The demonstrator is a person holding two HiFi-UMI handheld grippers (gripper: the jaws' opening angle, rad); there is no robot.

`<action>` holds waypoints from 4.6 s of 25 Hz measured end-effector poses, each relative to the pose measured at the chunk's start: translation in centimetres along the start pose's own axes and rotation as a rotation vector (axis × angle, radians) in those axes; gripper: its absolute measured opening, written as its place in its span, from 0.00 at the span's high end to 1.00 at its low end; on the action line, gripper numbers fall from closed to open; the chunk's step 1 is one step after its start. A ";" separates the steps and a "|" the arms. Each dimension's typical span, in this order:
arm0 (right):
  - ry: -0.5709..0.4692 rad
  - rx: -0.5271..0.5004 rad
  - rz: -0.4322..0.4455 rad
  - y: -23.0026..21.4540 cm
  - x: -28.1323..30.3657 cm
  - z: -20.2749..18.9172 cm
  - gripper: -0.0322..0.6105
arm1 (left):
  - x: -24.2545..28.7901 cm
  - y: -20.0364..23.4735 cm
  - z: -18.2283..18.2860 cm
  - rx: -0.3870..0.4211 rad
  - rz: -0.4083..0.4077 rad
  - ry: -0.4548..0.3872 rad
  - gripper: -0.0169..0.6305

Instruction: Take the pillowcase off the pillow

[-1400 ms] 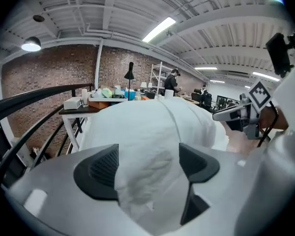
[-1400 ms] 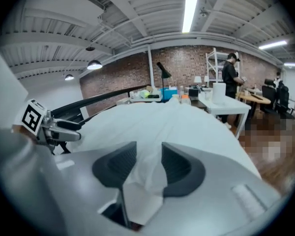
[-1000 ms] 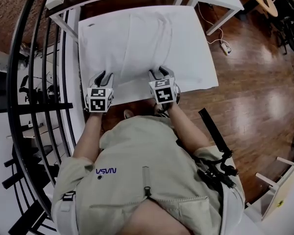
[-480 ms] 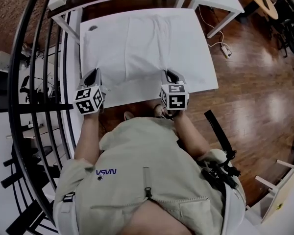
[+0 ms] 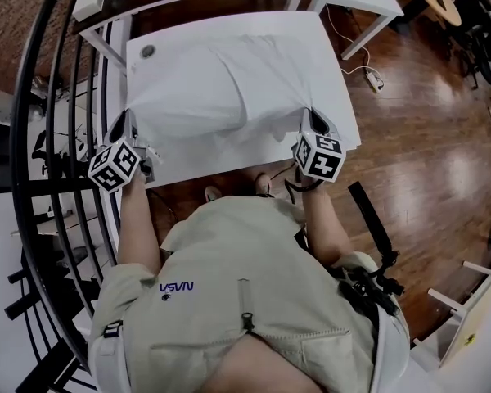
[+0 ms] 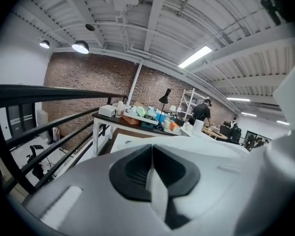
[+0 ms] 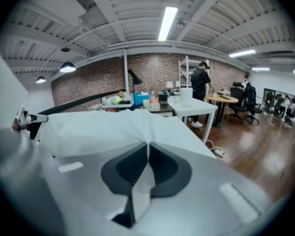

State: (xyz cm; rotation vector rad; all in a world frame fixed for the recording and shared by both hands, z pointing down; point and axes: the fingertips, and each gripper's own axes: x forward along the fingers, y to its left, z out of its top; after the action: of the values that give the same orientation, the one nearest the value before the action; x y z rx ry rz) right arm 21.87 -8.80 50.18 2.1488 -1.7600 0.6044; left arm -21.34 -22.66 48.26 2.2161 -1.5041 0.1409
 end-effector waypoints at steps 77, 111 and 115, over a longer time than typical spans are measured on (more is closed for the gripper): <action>-0.003 0.172 0.131 -7.1 13.7 9.1 0.71 | 13.8 -12.6 1.9 0.065 -0.416 0.087 0.75; -0.036 -0.158 -0.003 0.9 1.8 -0.1 0.93 | 6.3 -13.6 -1.2 0.508 -0.265 0.063 0.91; -0.064 -0.117 -0.108 -4.0 0.9 1.8 0.93 | 6.0 -13.3 0.4 0.443 -0.276 0.046 0.92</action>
State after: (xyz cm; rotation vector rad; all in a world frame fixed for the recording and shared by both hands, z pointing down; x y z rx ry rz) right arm 26.14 -9.63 49.20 2.1874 -1.6547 0.3993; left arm -7.00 -23.94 45.74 2.7202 -1.2124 0.4716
